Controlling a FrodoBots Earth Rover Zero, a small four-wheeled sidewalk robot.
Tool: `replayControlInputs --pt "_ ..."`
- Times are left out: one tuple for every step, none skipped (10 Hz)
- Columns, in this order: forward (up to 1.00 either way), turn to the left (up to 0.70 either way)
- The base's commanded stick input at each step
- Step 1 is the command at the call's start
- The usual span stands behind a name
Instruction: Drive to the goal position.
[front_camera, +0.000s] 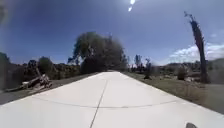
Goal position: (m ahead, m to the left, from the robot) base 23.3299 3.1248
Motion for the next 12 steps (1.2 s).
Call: replayControlInputs --pt "0.7 0.0" --pt "0.7 0.0" --pt "0.7 0.0" --pt "0.7 0.0" --pt "0.7 0.0" --pt "0.7 0.0" --pt "0.7 0.0" --pt "0.7 0.0" --pt "0.7 0.0" --pt "0.7 0.0" --pt "0.7 0.0" --pt "0.7 0.0"
